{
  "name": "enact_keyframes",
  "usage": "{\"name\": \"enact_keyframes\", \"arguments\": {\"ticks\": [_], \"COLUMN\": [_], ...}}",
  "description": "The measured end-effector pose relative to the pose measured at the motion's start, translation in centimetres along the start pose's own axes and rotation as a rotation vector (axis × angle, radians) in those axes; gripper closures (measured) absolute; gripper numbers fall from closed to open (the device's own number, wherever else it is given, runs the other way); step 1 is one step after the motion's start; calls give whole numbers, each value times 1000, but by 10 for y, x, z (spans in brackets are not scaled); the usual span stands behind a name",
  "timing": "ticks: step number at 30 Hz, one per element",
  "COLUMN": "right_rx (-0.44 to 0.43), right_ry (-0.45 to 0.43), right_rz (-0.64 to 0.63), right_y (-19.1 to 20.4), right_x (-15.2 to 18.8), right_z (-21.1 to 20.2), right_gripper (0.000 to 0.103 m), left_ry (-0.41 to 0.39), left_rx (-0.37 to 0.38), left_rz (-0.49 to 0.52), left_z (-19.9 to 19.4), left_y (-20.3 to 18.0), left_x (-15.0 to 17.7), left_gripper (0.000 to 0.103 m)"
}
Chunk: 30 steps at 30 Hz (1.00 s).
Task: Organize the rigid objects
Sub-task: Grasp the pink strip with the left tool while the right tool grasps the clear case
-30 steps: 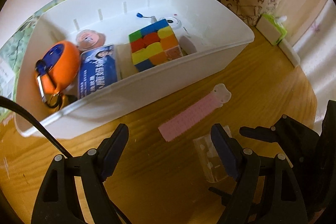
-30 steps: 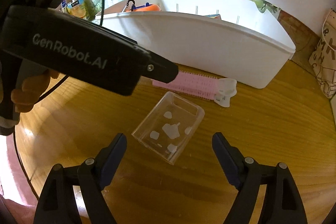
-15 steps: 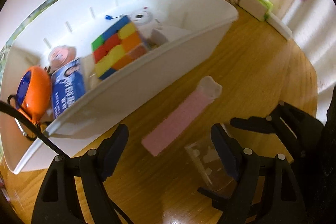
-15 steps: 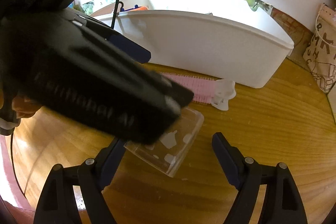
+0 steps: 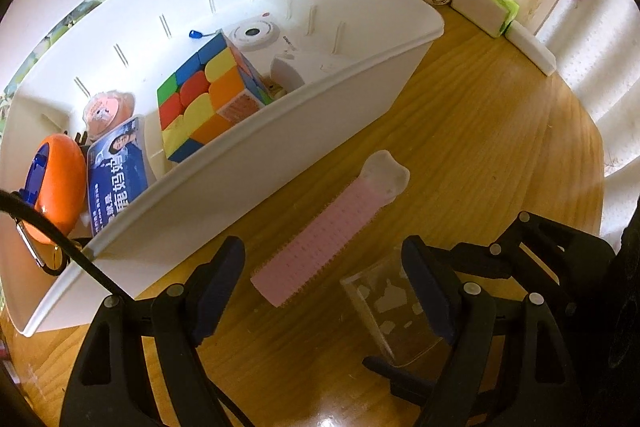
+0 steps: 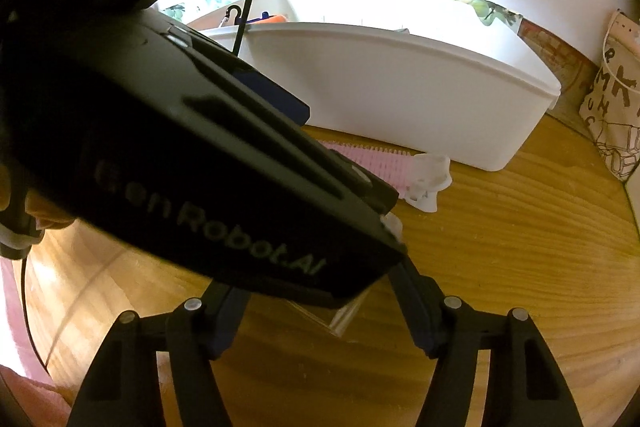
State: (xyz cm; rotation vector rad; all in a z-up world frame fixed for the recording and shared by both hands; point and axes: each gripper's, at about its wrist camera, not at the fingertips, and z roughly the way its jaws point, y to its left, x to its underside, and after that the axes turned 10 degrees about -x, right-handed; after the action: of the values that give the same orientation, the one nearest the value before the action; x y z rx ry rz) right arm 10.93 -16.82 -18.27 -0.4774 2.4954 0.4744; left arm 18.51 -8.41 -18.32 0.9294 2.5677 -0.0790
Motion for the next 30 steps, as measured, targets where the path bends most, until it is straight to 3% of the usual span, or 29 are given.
{"name": "enact_keyframes", "arguments": {"ticks": [17,21,30], "right_rx": [-51,-62,-50], "right_ry": [86,90,96], "right_rz": [-71,-46,-15], "right_y": [-5,-11,-37], "right_x": [18,21,31], "right_z": [-22,-27,-33], "right_gripper": [38,38,38], "left_ry": [87,112,147], "left_rx": [-43,-47,-65], "left_rz": [10,5,-35], "left_z": [7,14,25], "left_y": [-11,-14,-24], "left_x": [-2,-5,-5], "left_gripper": [21,32,45]}}
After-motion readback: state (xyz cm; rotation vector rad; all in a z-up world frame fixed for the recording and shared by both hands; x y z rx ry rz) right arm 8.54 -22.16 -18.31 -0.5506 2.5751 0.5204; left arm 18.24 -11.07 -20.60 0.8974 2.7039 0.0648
